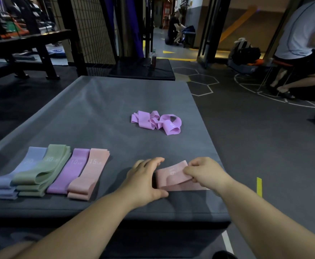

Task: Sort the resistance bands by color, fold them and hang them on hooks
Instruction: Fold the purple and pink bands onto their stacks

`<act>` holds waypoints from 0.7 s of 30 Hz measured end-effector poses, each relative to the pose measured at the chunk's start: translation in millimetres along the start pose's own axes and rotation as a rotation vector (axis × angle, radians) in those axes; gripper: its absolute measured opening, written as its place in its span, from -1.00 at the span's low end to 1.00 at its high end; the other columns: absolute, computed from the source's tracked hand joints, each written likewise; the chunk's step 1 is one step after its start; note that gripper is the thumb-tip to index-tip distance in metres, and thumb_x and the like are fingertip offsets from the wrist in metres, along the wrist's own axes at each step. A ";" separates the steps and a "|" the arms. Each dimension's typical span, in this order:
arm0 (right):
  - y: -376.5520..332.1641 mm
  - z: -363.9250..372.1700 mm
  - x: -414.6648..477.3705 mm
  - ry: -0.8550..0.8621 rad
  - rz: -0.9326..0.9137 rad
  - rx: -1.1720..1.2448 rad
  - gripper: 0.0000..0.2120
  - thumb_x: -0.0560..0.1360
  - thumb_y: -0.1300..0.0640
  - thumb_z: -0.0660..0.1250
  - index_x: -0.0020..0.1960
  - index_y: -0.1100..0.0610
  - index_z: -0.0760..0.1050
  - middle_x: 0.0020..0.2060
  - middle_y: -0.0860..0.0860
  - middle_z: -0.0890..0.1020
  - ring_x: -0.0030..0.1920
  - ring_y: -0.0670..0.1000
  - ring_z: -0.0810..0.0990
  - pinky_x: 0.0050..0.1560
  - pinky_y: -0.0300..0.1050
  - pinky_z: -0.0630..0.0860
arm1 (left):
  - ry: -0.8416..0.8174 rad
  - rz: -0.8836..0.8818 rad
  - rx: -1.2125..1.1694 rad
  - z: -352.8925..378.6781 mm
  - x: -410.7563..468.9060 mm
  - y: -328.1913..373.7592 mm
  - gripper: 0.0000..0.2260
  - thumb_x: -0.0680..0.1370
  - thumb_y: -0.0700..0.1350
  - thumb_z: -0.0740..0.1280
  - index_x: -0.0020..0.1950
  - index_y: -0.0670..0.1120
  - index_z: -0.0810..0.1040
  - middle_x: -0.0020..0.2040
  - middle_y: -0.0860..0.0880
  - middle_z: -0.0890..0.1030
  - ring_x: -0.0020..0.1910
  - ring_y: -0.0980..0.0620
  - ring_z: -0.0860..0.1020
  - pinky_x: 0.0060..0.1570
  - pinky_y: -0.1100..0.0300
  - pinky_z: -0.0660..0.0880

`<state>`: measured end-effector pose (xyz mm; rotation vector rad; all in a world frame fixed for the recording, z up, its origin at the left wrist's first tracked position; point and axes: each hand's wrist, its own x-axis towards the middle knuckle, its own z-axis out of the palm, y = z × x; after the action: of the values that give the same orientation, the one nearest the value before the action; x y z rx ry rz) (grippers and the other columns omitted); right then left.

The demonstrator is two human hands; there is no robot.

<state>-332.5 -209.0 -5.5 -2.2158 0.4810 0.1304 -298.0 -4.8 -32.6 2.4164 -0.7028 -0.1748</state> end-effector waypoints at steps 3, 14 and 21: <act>7.0 -14.5 -2.5 -0.007 0.041 0.062 -0.87 0.42 0.16 0.37 -0.21 0.23 0.60 -0.49 -0.01 0.55 -0.38 -0.01 0.49 -0.37 -0.20 0.34 | -0.029 0.002 0.005 7.8 3.3 3.2 -0.17 0.36 0.12 0.51 0.52 0.15 0.13 0.39 0.20 0.36 0.41 0.12 0.21 0.41 0.14 0.20; 37.2 -52.5 -2.5 0.072 0.086 0.040 -0.91 0.46 0.22 0.41 -0.22 0.16 0.58 -0.58 -0.03 0.50 -0.64 -0.17 0.36 -0.55 -0.38 0.28 | -0.015 0.055 0.068 23.1 16.3 8.0 -0.26 0.42 0.08 0.45 0.51 0.11 0.16 0.27 0.26 0.44 0.33 0.11 0.30 0.37 0.11 0.25; 51.9 -65.0 0.4 0.132 0.143 0.016 -0.91 0.43 0.23 0.37 -0.25 0.17 0.57 -0.49 0.04 0.56 -0.45 -0.03 0.48 -0.48 -0.29 0.29 | -0.003 0.085 0.100 30.2 19.7 14.0 -0.30 0.45 0.09 0.42 0.51 0.10 0.18 0.29 0.25 0.44 0.34 0.12 0.29 0.34 0.11 0.26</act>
<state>-356.6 -288.5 -1.8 -2.1820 0.7113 0.0556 -296.0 -40.3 -47.8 2.4759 -0.8321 -0.1103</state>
